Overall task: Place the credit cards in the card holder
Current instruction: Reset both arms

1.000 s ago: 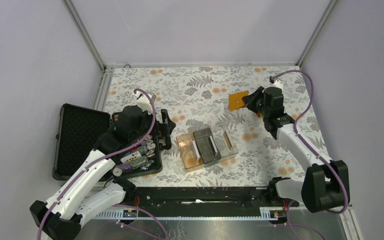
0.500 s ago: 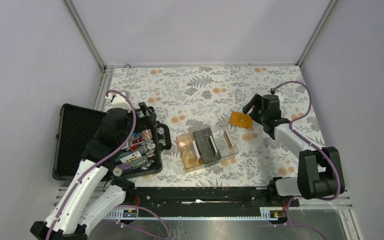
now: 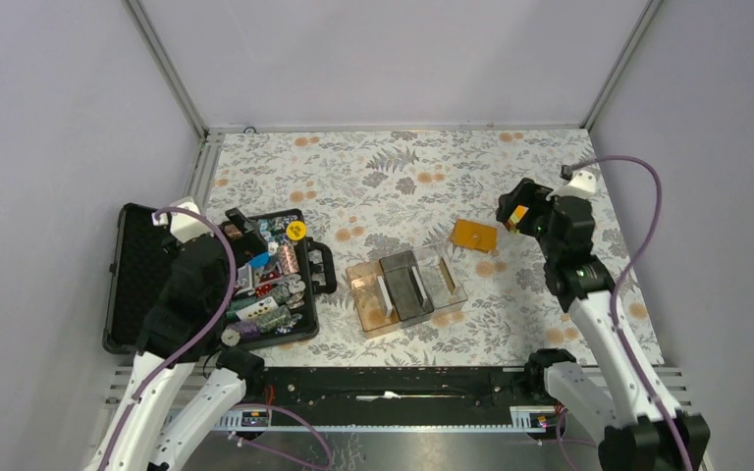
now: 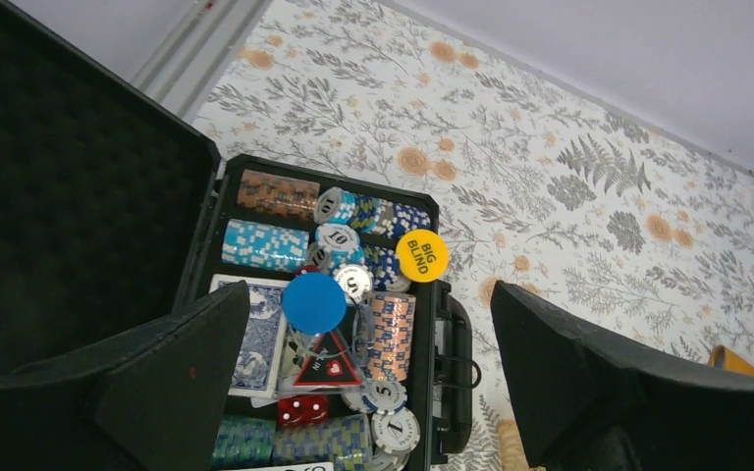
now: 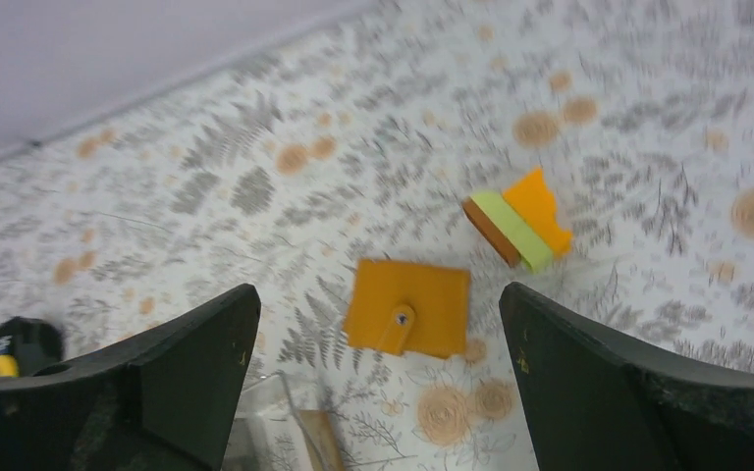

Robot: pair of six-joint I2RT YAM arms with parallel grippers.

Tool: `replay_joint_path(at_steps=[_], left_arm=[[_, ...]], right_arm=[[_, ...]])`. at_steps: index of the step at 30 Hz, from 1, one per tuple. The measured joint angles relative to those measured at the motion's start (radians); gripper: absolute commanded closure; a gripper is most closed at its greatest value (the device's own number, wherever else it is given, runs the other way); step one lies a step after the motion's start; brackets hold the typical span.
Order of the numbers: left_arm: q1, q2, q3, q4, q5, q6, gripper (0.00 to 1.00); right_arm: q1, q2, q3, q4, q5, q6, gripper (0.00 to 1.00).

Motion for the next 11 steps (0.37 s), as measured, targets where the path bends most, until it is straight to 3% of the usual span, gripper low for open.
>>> replay_joint_path(at_steps=[6,11], left_arm=[[0.000,-0.048,0.000,-0.006,-0.037,0.001,0.01],[0.000,-0.048,-0.001,-0.008,-0.038,0.005,0.01]], right_arm=[[0.000,-0.250,-0.022,0.068,-0.074,-0.097,0.01],[0.000,-0.287,-0.047,0.077,-0.084,-0.139,0.00]])
